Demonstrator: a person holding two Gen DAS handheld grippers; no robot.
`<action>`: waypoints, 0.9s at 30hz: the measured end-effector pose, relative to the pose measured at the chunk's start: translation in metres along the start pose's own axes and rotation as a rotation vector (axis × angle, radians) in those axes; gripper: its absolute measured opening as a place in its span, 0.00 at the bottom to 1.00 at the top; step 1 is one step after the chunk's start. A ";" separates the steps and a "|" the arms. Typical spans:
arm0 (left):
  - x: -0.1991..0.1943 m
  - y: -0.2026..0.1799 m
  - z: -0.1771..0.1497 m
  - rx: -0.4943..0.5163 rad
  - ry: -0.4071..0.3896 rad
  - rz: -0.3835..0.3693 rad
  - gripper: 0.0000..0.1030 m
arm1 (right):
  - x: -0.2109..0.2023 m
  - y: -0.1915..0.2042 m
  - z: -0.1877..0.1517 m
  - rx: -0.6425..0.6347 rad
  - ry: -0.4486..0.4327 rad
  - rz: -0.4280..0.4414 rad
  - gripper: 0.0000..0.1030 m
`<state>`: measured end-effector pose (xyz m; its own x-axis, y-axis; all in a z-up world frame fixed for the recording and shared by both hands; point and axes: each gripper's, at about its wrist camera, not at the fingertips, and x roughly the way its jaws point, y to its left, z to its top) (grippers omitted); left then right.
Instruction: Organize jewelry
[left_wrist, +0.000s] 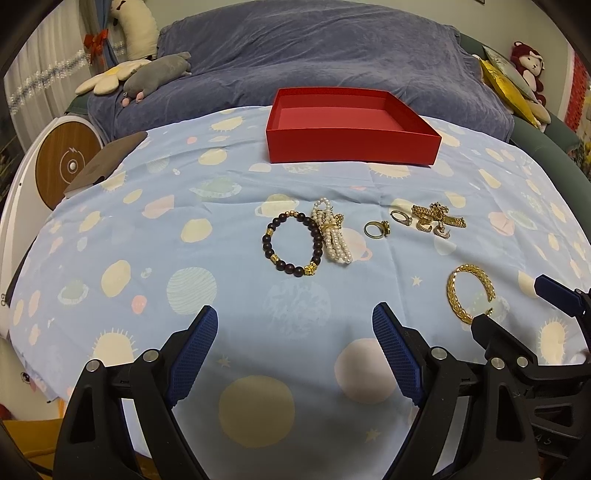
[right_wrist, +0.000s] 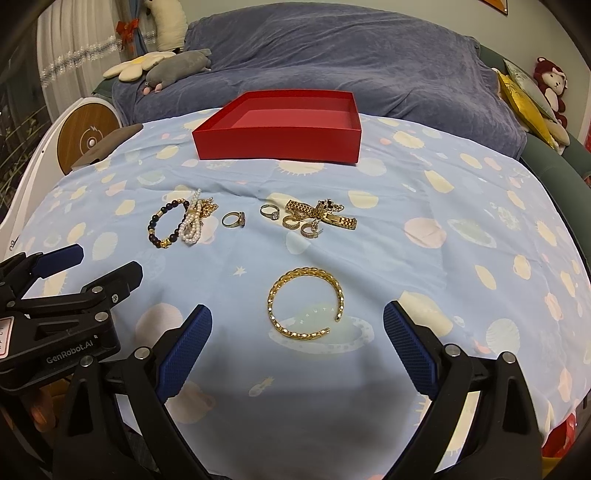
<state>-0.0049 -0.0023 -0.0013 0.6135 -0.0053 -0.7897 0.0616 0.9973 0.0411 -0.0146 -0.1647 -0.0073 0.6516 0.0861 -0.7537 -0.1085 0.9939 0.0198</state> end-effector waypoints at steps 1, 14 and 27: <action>0.000 0.000 0.000 0.000 0.001 -0.001 0.80 | 0.000 0.000 0.000 0.000 0.000 0.000 0.89; 0.000 0.002 0.001 -0.008 0.001 0.001 0.80 | 0.000 0.001 0.000 -0.001 0.000 -0.001 0.89; 0.000 0.002 0.002 -0.011 0.003 0.000 0.80 | 0.000 0.001 0.000 -0.001 0.001 -0.001 0.89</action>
<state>-0.0036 -0.0004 0.0001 0.6111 -0.0051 -0.7915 0.0532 0.9980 0.0347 -0.0145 -0.1639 -0.0071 0.6509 0.0855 -0.7543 -0.1090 0.9939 0.0186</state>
